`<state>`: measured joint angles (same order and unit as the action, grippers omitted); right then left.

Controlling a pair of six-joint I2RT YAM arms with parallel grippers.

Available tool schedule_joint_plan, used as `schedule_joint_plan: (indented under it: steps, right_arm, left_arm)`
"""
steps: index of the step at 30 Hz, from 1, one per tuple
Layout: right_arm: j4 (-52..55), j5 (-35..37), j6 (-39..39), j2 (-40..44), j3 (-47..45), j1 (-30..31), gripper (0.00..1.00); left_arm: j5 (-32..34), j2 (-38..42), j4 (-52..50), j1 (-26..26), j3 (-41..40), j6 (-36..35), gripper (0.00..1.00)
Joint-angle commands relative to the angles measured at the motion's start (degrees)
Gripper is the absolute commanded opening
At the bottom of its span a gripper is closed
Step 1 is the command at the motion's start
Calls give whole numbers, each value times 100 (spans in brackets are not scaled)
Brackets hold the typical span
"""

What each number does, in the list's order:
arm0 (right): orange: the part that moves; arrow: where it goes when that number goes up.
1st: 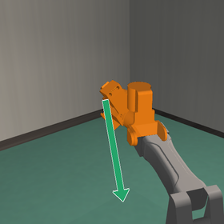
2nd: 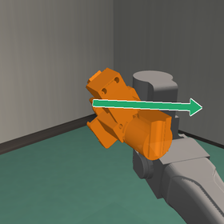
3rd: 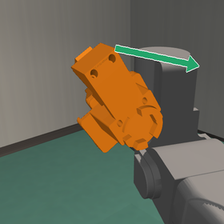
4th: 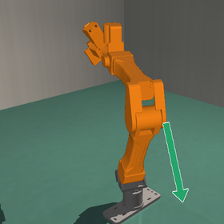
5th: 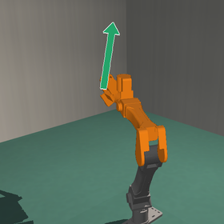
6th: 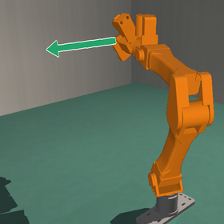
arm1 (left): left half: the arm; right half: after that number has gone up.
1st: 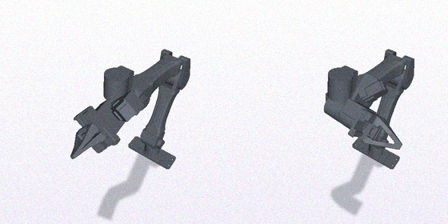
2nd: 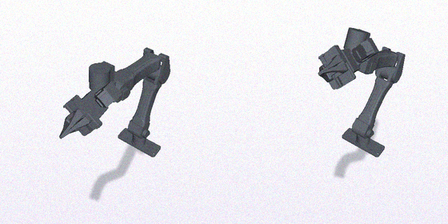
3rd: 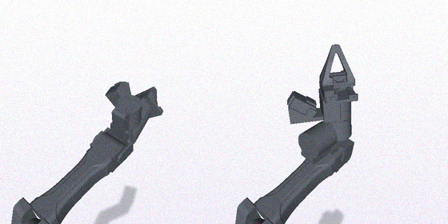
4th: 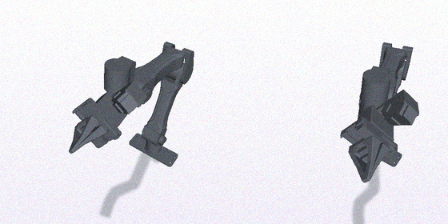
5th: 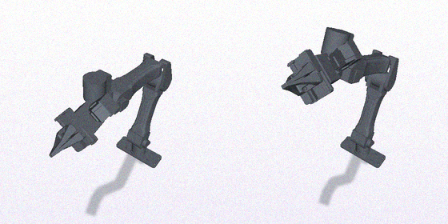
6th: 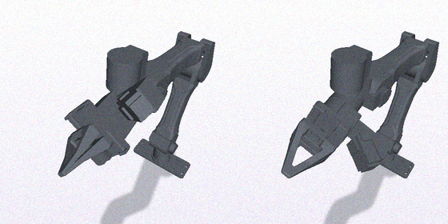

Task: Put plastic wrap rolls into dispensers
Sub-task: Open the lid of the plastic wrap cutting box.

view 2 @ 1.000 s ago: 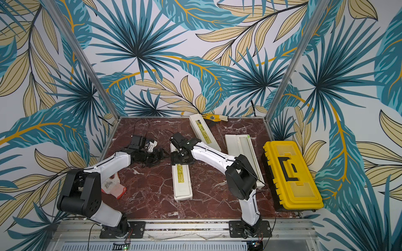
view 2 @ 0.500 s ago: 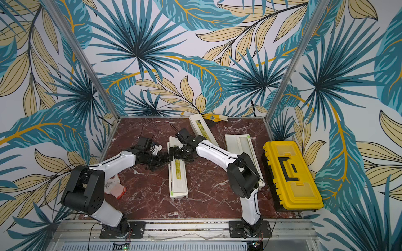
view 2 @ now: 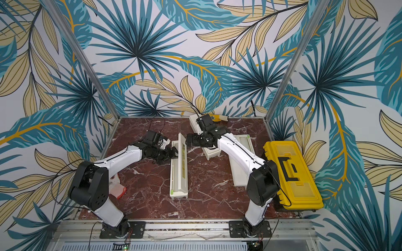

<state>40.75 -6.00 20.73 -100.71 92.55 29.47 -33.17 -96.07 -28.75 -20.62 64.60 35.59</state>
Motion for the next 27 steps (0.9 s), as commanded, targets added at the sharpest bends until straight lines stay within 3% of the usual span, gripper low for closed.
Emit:
schedule_joint_plan:
  steps: [1, 10, 17, 21, 27]
  right_arm:
    - [455, 1010, -784, -104, 160, -111, 99]
    - [1061, 1489, -1496, -1028, 1134, -583, 99]
    - [935, 1084, -1556, -1148, 1263, -932, 99]
    - [978, 710, -1630, -1372, 1392, -935, 99]
    - [944, 738, -1820, -1591, 1514, -951, 99]
  left_arm:
    - [2, -92, -18, -82, 278, 35, 91]
    - [227, -76, -604, -356, 881, -114, 91]
    - [480, -386, -1445, -798, 1347, -369, 91]
    - [587, -407, -1527, -826, 1270, -334, 91]
    - [530, -491, -1581, -1023, 1486, -362, 91]
